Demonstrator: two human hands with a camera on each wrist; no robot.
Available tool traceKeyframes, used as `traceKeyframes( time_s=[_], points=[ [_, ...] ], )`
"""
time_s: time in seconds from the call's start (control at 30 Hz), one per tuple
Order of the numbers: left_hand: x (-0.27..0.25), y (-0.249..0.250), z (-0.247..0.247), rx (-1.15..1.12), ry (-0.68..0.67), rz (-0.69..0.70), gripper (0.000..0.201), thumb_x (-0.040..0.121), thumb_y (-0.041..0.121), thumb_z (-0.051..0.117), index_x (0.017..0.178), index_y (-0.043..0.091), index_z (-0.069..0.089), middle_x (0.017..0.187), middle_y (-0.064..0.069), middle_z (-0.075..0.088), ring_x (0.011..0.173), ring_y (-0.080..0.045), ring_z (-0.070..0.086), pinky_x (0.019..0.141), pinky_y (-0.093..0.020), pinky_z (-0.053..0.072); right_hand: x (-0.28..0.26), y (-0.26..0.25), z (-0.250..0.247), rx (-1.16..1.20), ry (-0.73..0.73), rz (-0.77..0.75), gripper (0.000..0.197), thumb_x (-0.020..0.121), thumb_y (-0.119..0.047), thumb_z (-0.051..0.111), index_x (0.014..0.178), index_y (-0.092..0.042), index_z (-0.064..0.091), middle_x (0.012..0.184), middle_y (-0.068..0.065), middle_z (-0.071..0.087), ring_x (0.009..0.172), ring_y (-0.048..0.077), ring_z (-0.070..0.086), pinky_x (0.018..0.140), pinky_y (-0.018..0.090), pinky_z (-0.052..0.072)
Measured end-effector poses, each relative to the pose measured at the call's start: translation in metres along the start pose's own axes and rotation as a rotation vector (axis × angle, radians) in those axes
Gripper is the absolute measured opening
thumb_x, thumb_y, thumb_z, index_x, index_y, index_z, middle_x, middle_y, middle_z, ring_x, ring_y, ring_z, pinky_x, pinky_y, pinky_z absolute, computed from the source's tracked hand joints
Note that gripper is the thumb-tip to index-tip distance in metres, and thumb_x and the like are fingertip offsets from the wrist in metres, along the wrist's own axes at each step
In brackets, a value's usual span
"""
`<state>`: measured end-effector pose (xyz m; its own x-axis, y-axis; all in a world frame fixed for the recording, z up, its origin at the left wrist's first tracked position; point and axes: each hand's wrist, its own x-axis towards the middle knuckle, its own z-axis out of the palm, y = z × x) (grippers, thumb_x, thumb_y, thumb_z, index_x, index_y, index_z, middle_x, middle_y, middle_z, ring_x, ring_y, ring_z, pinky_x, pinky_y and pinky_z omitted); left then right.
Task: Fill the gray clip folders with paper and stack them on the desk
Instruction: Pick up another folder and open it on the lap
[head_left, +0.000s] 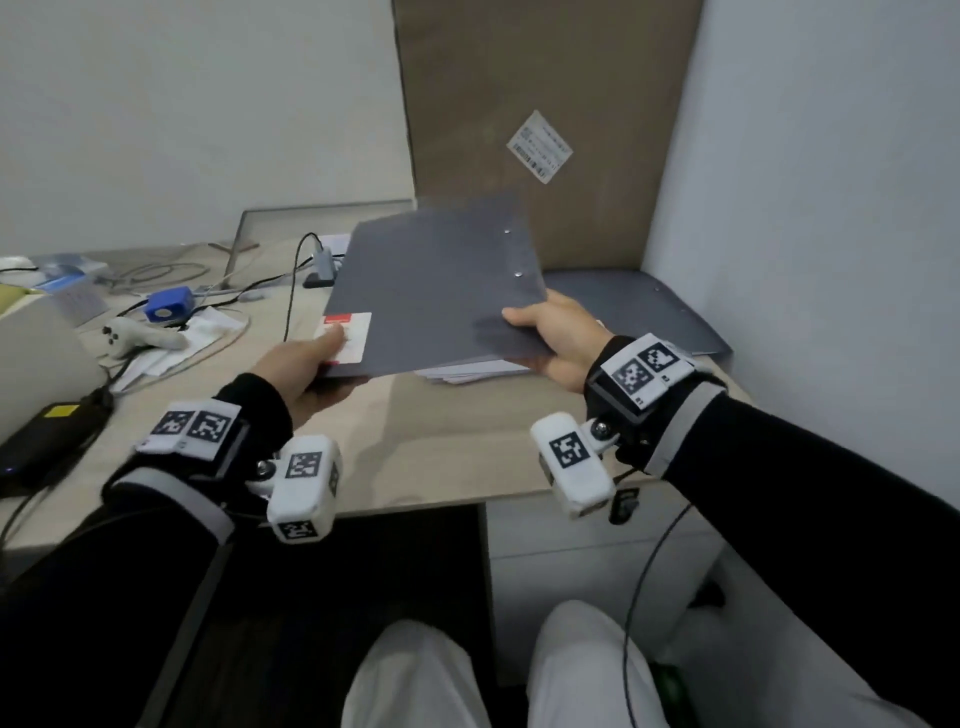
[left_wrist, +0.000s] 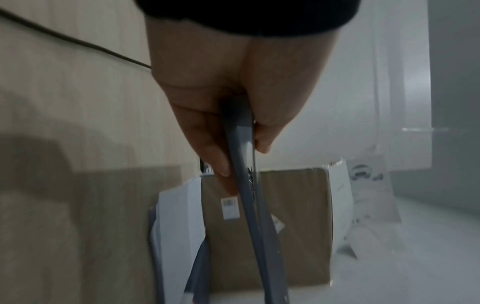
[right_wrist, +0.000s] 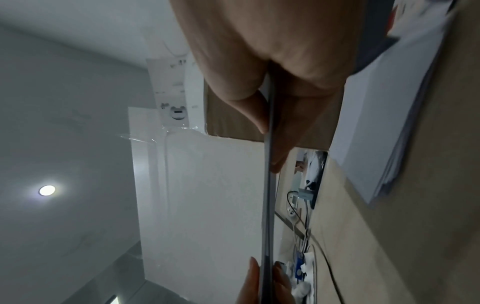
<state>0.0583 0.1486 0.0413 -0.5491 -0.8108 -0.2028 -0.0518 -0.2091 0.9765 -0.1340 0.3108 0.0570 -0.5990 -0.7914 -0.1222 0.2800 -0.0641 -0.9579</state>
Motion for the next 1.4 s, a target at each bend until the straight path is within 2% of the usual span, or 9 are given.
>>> traceKeyframes(
  time_s=[0.07,0.17,0.33,0.63,0.83,1.0,1.1,1.27,1.4],
  points=[
    [-0.014,-0.009,0.022,0.114,-0.043,-0.007,0.02,0.095,0.028,0.051,0.081,0.014,0.055,0.051,0.002,0.069,0.04,-0.008,0.066,0.039,-0.012,0.049,-0.022,0.003,-0.027,0.029,0.046,-0.032,0.034,0.092,0.004,0.046,0.116,-0.019,0.053,0.097,0.005,0.065,0.08,0.022,0.063,0.054,0.028,0.057],
    [-0.028,-0.022,0.058,0.27,-0.101,-0.006,0.021,0.089,0.018,0.061,0.103,0.003,0.058,0.099,-0.016,0.064,0.07,-0.021,0.064,0.047,-0.019,0.054,-0.055,0.008,-0.069,0.014,0.104,-0.06,0.039,0.092,0.004,0.045,0.122,-0.02,0.053,0.105,0.006,0.066,0.087,0.024,0.064,0.07,0.036,0.058],
    [-0.059,-0.033,0.114,0.54,-0.18,0.064,0.083,0.081,0.018,0.071,0.148,0.011,0.022,0.143,-0.01,0.045,0.124,-0.029,0.052,0.104,-0.041,0.043,-0.106,0.017,-0.133,-0.044,0.124,-0.073,0.044,0.092,0.005,0.045,0.132,-0.011,0.051,0.116,0.011,0.064,0.093,0.025,0.064,0.079,0.037,0.056],
    [-0.102,-0.075,0.188,0.869,-0.423,0.119,0.087,0.082,0.03,0.069,0.151,0.018,0.018,0.159,-0.007,0.02,0.143,-0.025,0.029,0.113,-0.032,0.03,-0.171,0.045,-0.204,-0.124,0.161,-0.016,0.047,0.09,0.01,0.045,0.134,-0.007,0.049,0.09,-0.001,0.075,0.075,0.012,0.073,0.067,0.024,0.059],
    [-0.114,-0.091,0.214,1.118,-0.572,0.076,0.085,0.085,0.04,0.062,0.152,0.023,0.014,0.161,-0.005,-0.005,0.149,-0.026,0.009,0.119,-0.035,0.016,-0.183,0.044,-0.229,-0.294,0.268,0.088,0.04,0.091,0.003,0.049,0.13,-0.006,0.054,0.116,0.015,0.066,0.087,0.023,0.066,0.072,0.03,0.057],
    [-0.119,-0.089,0.222,1.112,-0.593,0.085,0.077,0.086,0.043,0.059,0.15,0.022,0.023,0.161,-0.005,0.005,0.148,-0.026,0.016,0.119,-0.034,0.017,-0.19,0.022,-0.233,-0.575,0.285,0.097,0.047,0.089,-0.002,0.054,0.133,-0.016,0.051,0.127,0.014,0.062,0.111,0.031,0.061,0.096,0.039,0.048],
    [-0.118,-0.086,0.222,0.827,-0.626,0.005,0.076,0.08,0.047,0.064,0.145,0.02,0.037,0.154,-0.006,0.033,0.138,-0.025,0.039,0.115,-0.038,0.031,-0.196,-0.002,-0.228,-0.485,0.227,0.053,0.044,0.091,0.002,0.048,0.132,-0.01,0.051,0.115,0.013,0.065,0.095,0.026,0.064,0.087,0.033,0.052],
    [-0.131,-0.052,0.228,0.502,-0.656,-0.072,0.054,0.094,0.053,0.037,0.131,0.016,0.05,0.1,0.006,0.071,0.089,-0.015,0.069,0.075,-0.027,0.051,-0.197,-0.048,-0.2,-0.158,-0.016,-0.018,0.026,0.094,-0.02,0.047,0.116,-0.016,0.06,0.107,0.005,0.067,0.089,0.016,0.064,0.088,0.03,0.05],
    [-0.134,-0.007,0.228,0.307,-0.652,-0.084,0.078,0.083,0.072,0.03,0.143,0.022,0.033,0.133,0.001,0.056,0.116,-0.026,0.059,0.092,-0.041,0.045,-0.181,-0.065,-0.149,-0.198,-0.166,-0.027,0.06,0.092,-0.059,0.034,0.139,-0.024,0.047,0.137,0.0,0.052,0.12,0.025,0.051,0.102,0.038,0.038]
  ],
)
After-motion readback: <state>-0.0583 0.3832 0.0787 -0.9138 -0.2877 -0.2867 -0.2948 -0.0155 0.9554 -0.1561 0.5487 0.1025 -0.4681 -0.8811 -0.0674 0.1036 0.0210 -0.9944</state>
